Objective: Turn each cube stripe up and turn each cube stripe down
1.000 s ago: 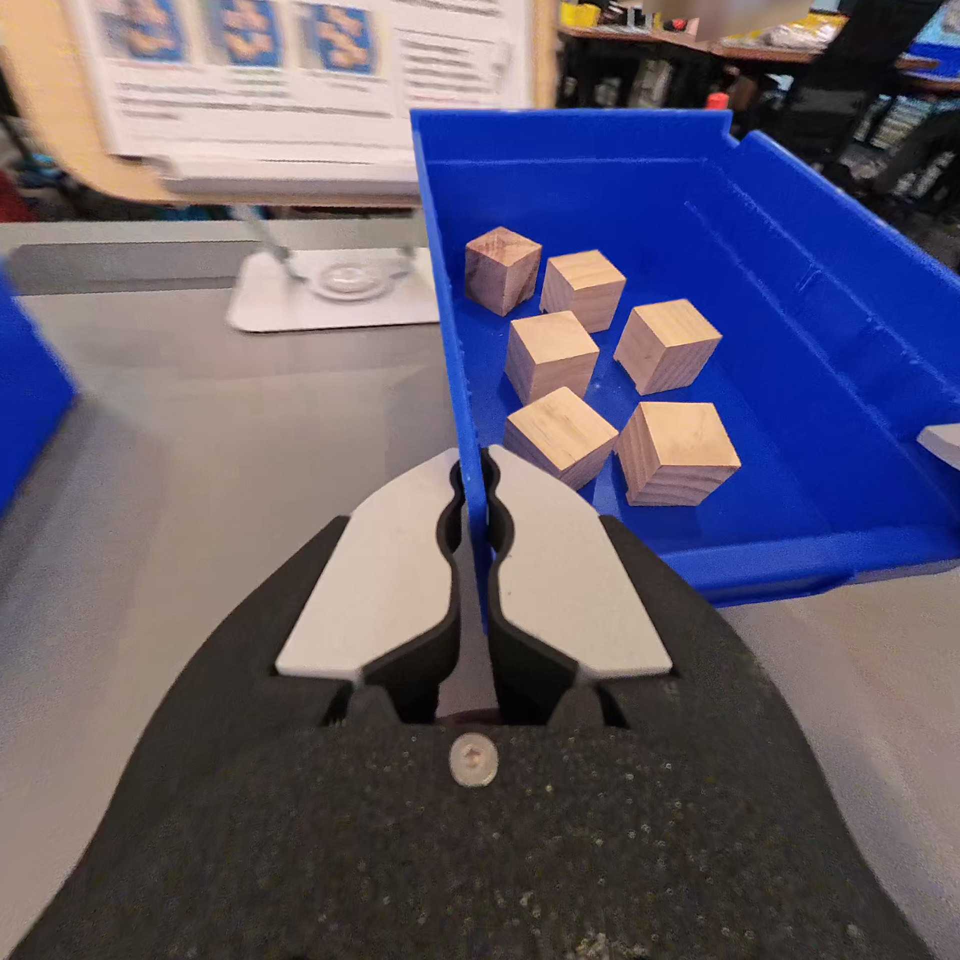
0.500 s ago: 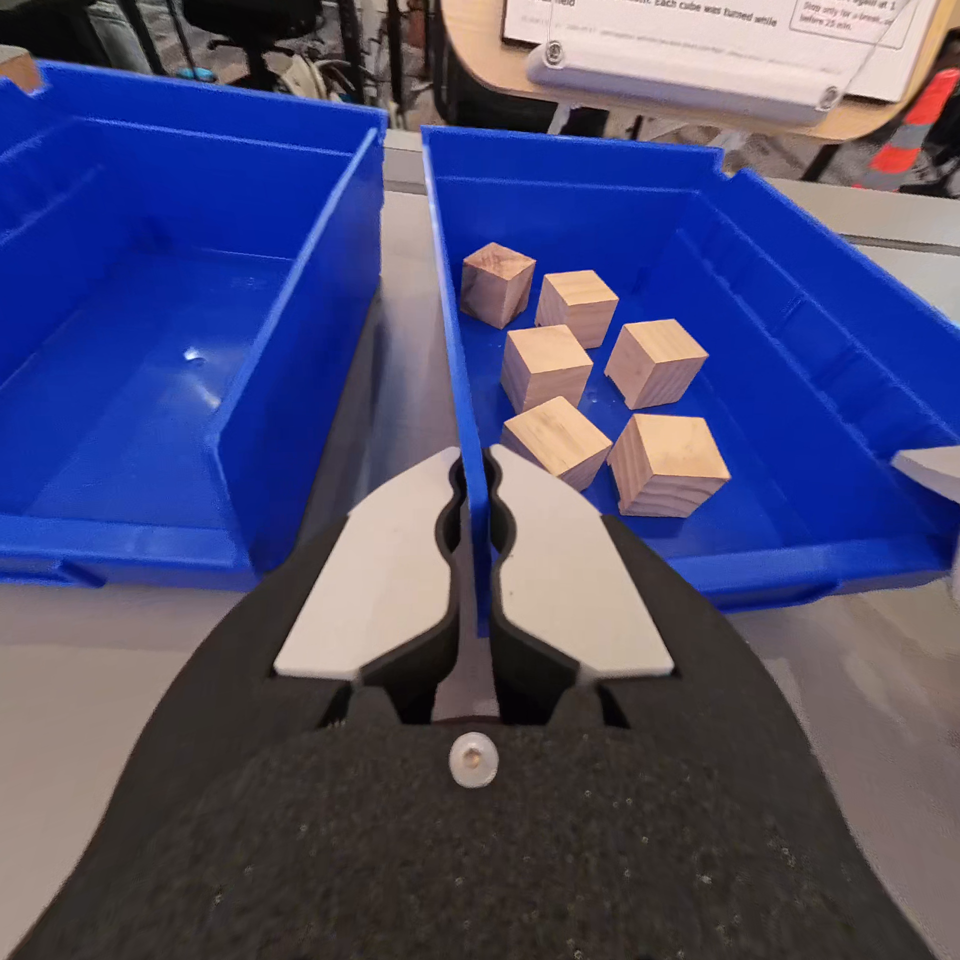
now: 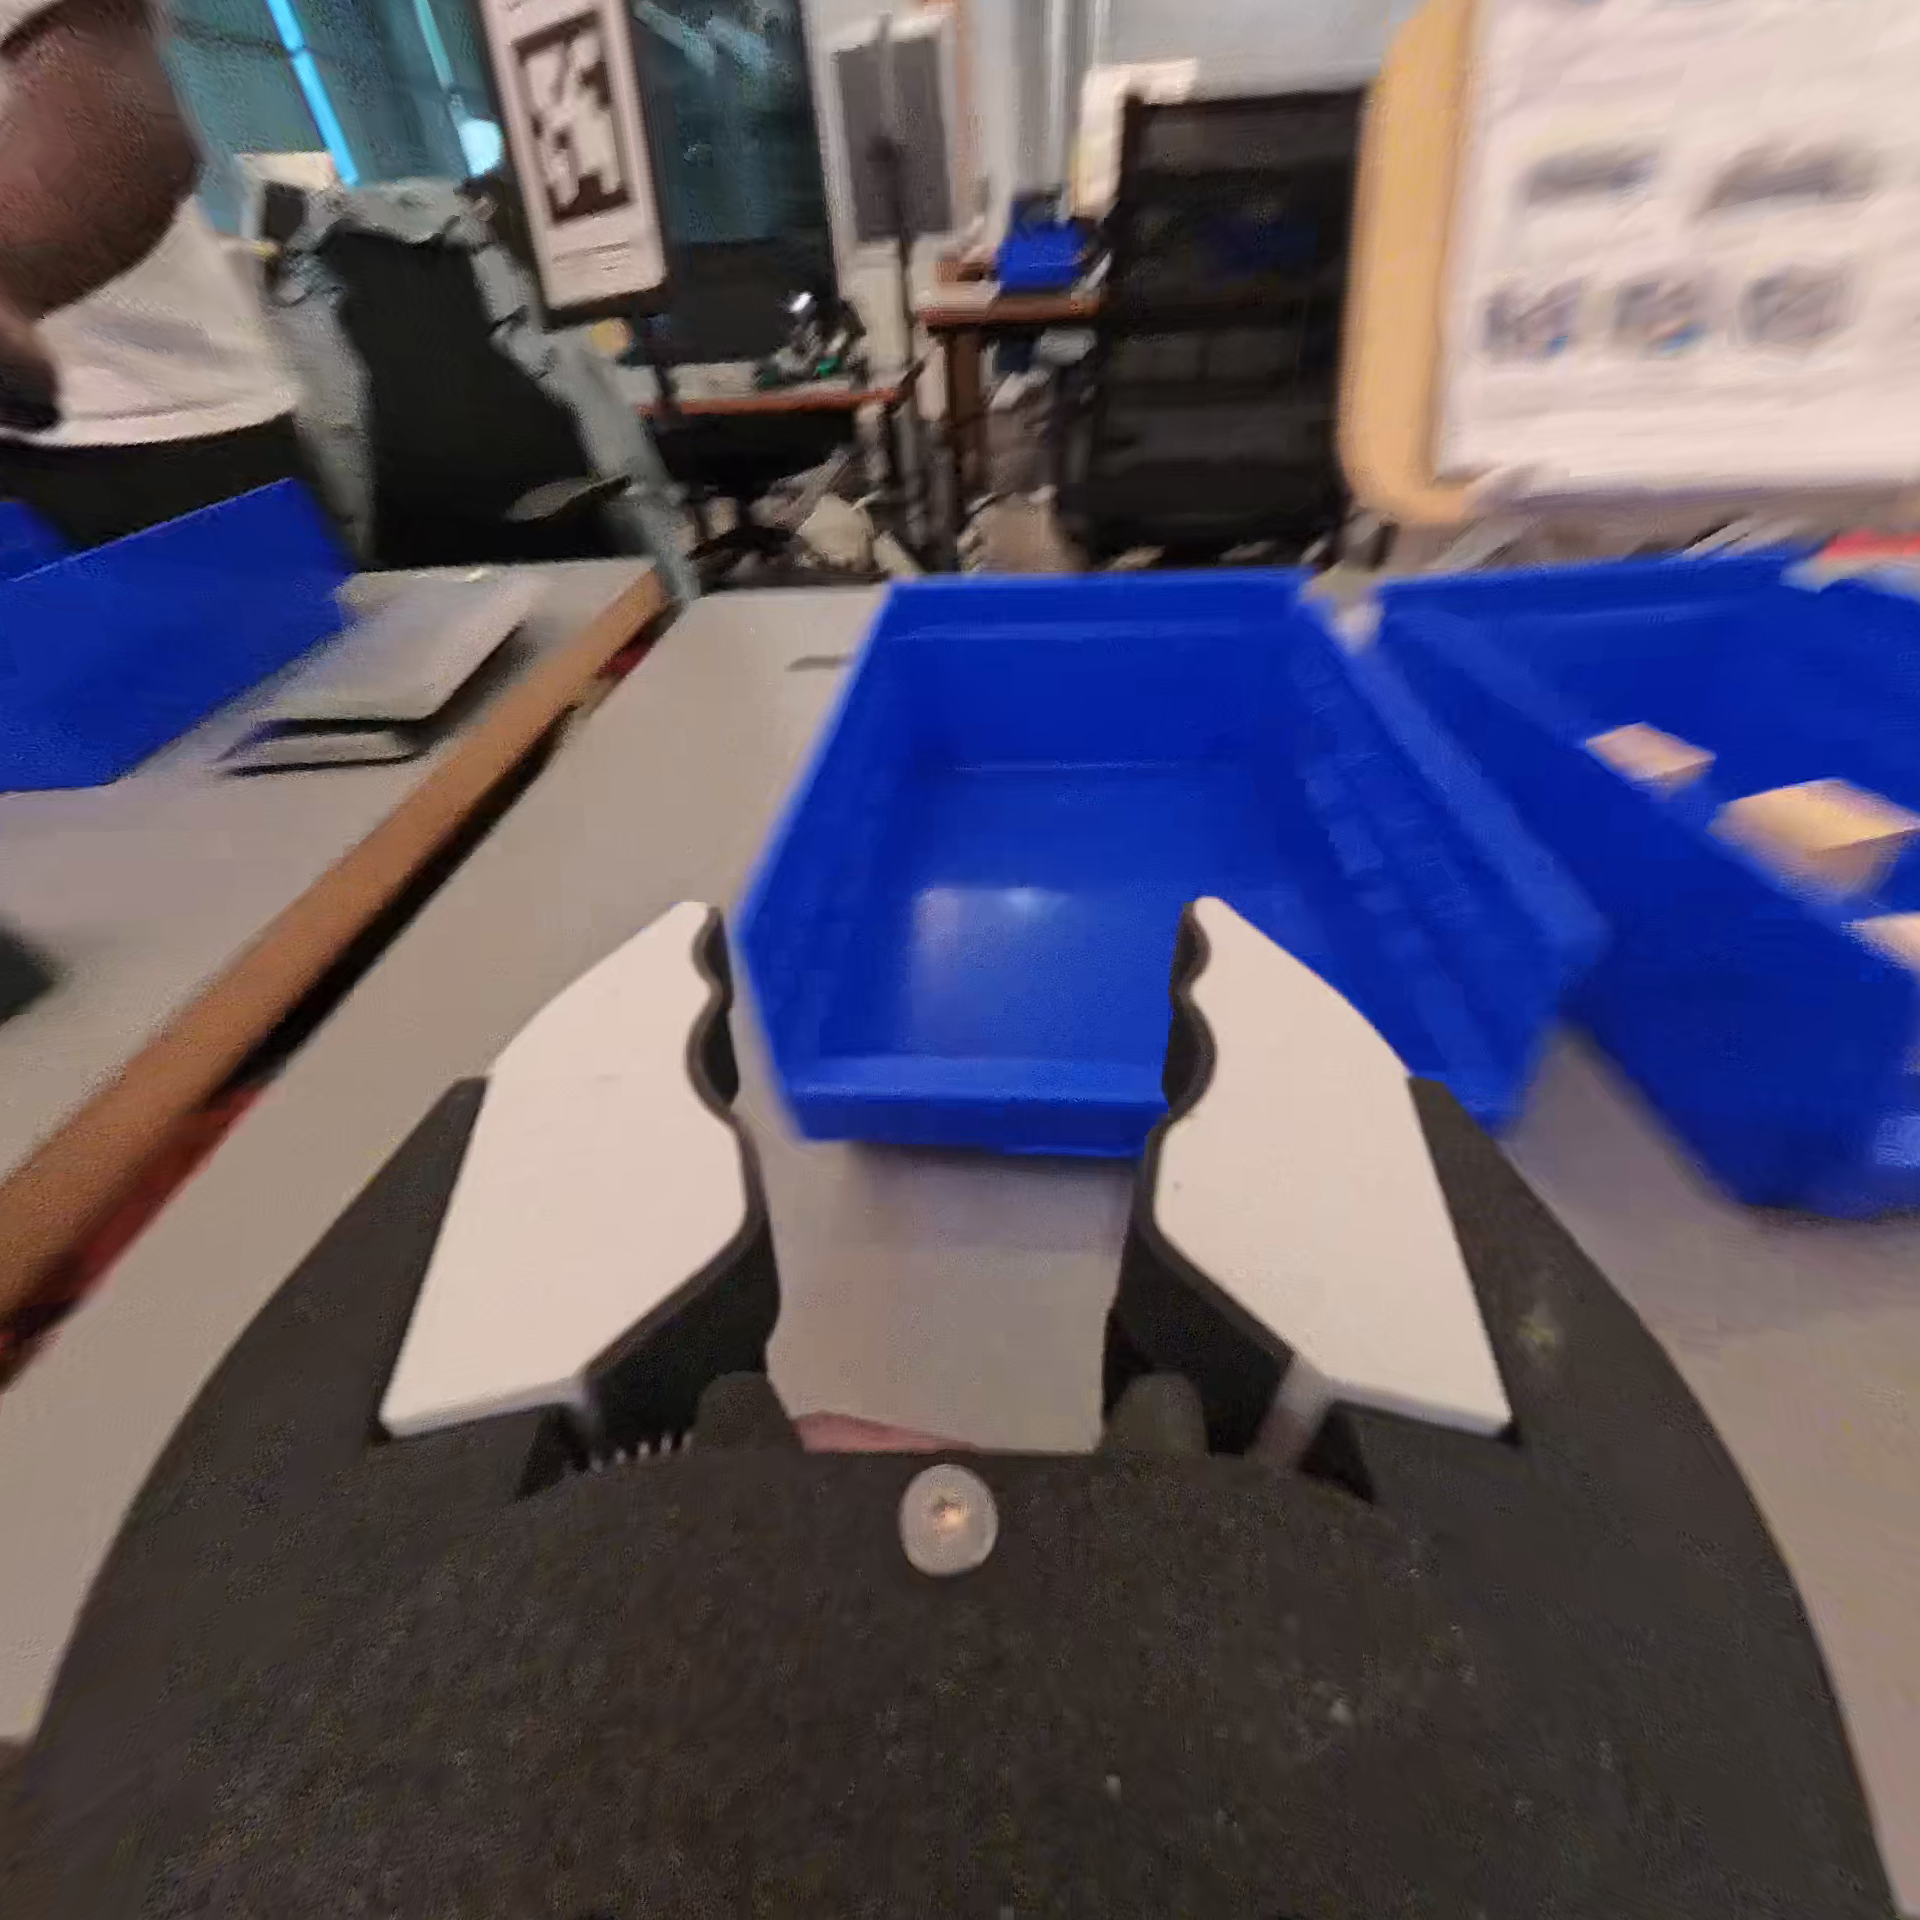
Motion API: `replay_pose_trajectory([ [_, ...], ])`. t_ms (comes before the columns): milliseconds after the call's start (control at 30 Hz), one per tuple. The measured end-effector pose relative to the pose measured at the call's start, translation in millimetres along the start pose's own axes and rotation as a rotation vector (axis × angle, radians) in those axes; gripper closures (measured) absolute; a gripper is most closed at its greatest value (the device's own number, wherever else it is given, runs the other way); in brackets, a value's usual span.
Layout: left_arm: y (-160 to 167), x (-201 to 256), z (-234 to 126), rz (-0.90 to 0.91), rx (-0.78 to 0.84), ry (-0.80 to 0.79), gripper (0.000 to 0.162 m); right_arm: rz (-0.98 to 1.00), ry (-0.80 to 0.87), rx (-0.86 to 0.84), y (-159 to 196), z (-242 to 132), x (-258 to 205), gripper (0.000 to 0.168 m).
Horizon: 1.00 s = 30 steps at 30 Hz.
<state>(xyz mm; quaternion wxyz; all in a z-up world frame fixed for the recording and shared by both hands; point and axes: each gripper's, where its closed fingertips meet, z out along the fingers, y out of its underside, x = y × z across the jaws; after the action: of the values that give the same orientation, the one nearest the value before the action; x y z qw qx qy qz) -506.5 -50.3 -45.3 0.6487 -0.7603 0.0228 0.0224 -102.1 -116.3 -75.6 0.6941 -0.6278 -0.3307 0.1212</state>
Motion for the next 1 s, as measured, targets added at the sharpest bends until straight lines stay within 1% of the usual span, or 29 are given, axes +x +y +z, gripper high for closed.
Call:
replay_pose_trajectory([
  [33,14.2,-23.0,10.5,0.008,-0.05,-0.042,0.082,-0.031,-0.014,0.009,-1.4,1.6,-8.5,0.101],
  [67,29.1,-36.1,22.5,-0.016,-0.106,-0.04,0.079,-0.074,-0.026,0.005,-0.6,4.0,-16.9,0.101],
  [133,53.4,-41.3,47.9,-0.103,-0.198,0.048,0.077,-0.18,-0.036,-0.023,6.3,9.0,-32.7,0.1],
  [167,59.6,-40.1,59.9,-0.144,-0.218,0.091,0.073,-0.24,-0.014,-0.027,7.3,9.5,-37.7,0.101],
  [200,61.8,-41.5,70.3,-0.18,-0.229,0.109,0.074,-0.291,0.038,-0.009,4.1,7.8,-39.6,0.105],
  [233,60.2,-42.9,78.8,-0.209,-0.222,0.118,0.077,-0.33,0.081,0.036,-2.7,4.7,-42.9,0.11],
  [267,55.6,-40.9,86.4,-0.219,-0.198,0.145,0.082,-0.364,0.086,0.067,-7.4,2.5,-49.8,0.113],
  [300,53.3,-38.0,93.4,-0.214,-0.19,0.17,0.087,-0.386,0.077,0.058,-7.9,2.5,-56.8,0.114],
  [333,56.8,-35.5,100.0,-0.194,-0.219,0.186,0.09,-0.389,0.07,0.034,-6.7,3.5,-61.8,0.114],
  [400,66.1,-25.8,106.3,-0.179,-0.298,0.241,0.109,-0.32,0.039,0.008,-7.2,6.3,-70.2,0.113],
  [433,65.9,-19.8,104.3,-0.2,-0.305,0.284,0.119,-0.255,0.017,-0.008,-8.0,7.9,-73.5,0.113],
  [467,66.7,-21.3,102.4,-0.214,-0.305,0.27,0.129,-0.176,-0.006,-0.028,-8.1,9.9,-76.5,0.114],
  [500,68.7,-28.5,98.4,-0.228,-0.309,0.217,0.138,-0.09,-0.033,-0.05,-7.8,12.4,-80.2,0.115],
  [533,73.0,-36.4,91.7,-0.213,-0.316,0.16,0.158,-0.011,-0.07,-0.073,-7.2,15.5,-85.9,0.116],
  [600,76.5,-36.2,74.4,-0.186,-0.3,0.117,0.159,0.066,-0.143,-0.128,-4.4,23.5,-99.6,0.117],
  [700,82.9,-29.8,36.1,-0.148,-0.296,0.029,0.159,0.056,-0.172,-0.172,-5.1,42.0,-113.5,0.118],
  [733,84.8,-27.7,21.4,-0.147,-0.287,-0.011,0.159,0.08,-0.187,-0.178,-7.2,50.3,-119.5,0.119],
  [800,88.9,-19.7,-7.4,-0.162,-0.261,-0.052,0.157,0.166,-0.23,-0.216,-6.6,70.4,-134.4,0.122],
  [867,92.7,-16.9,-33.4,-0.18,-0.246,-0.101,0.158,0.235,-0.268,-0.287,-1.2,94.3,-150.7,0.12],
  [1000,96.8,-13.8,-62.8,-0.205,-0.229,-0.124,0.158,0.349,-0.247,-0.328,-4.7,144.3,-169.7,0.118],
])
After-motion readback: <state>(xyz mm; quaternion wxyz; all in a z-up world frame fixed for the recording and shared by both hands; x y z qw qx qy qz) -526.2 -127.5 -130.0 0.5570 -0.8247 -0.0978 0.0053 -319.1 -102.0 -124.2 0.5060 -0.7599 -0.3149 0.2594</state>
